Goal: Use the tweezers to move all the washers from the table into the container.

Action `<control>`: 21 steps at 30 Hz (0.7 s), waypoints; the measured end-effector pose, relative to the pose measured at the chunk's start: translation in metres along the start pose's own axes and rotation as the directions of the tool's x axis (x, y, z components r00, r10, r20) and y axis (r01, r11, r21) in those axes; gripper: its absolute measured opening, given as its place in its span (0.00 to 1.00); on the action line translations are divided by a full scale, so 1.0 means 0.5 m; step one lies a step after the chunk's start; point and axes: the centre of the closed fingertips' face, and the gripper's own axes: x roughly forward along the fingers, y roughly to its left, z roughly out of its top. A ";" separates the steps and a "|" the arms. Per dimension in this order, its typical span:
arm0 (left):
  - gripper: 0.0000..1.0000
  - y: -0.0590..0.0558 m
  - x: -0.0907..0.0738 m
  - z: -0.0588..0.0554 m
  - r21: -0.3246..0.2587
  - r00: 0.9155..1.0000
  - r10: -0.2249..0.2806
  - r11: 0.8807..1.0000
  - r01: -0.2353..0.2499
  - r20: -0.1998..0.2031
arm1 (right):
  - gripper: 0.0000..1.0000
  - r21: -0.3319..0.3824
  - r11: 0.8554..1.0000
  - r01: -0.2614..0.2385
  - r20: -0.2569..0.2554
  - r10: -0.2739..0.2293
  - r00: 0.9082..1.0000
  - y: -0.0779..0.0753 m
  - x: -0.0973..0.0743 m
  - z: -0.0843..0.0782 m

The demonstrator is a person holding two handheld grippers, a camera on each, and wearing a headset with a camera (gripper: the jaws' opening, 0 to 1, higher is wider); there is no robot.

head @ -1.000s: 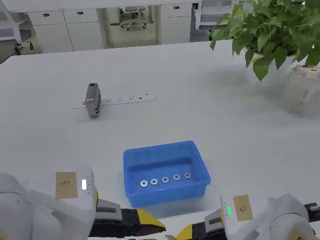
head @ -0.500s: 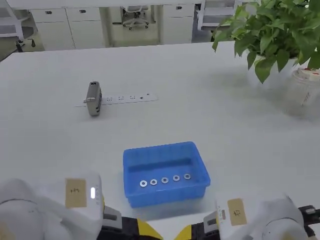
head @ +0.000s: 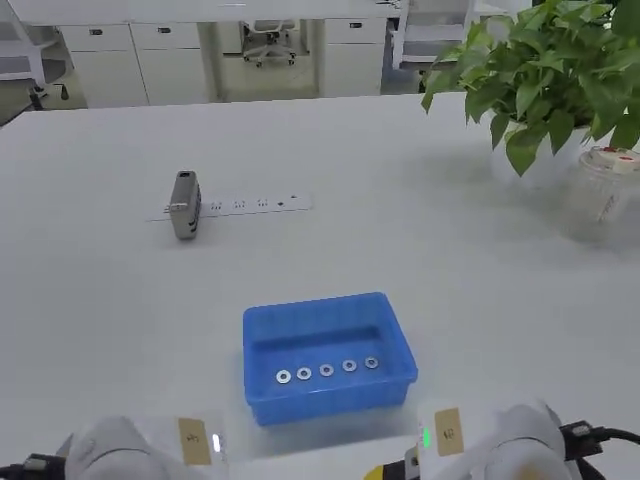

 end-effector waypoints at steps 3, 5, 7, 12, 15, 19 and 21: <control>0.00 0.006 0.008 -0.012 0.026 0.999 0.018 1.000 -0.017 -0.050 | 0.19 0.057 0.998 0.018 0.026 -0.020 0.999 -0.005 -0.023 0.000; 0.00 0.008 0.013 -0.017 0.066 0.996 0.026 0.998 -0.020 -0.082 | 0.22 0.113 0.992 0.062 0.069 -0.070 0.995 -0.016 -0.053 0.005; 0.00 0.008 0.017 -0.025 0.099 0.992 0.032 0.995 -0.020 -0.119 | 0.26 0.186 0.978 0.091 0.087 -0.108 0.990 -0.017 -0.087 0.001; 0.00 0.001 0.023 -0.032 0.118 0.987 0.028 0.993 -0.009 -0.159 | 0.34 0.273 0.943 0.188 0.092 -0.220 0.971 -0.006 -0.178 -0.027; 0.00 0.003 0.021 -0.031 0.108 0.986 0.029 0.994 -0.011 -0.165 | 0.36 0.309 0.919 0.245 0.069 -0.279 0.958 -0.007 -0.231 -0.051; 0.00 0.007 0.013 -0.034 0.060 0.982 0.057 0.997 -0.046 -0.179 | 0.40 0.322 0.893 0.313 0.065 -0.351 0.934 -0.024 -0.285 -0.066; 0.03 0.009 0.001 -0.025 0.005 0.985 0.092 0.996 -0.092 -0.146 | 0.42 0.328 0.885 0.330 0.070 -0.371 0.926 -0.032 -0.302 -0.071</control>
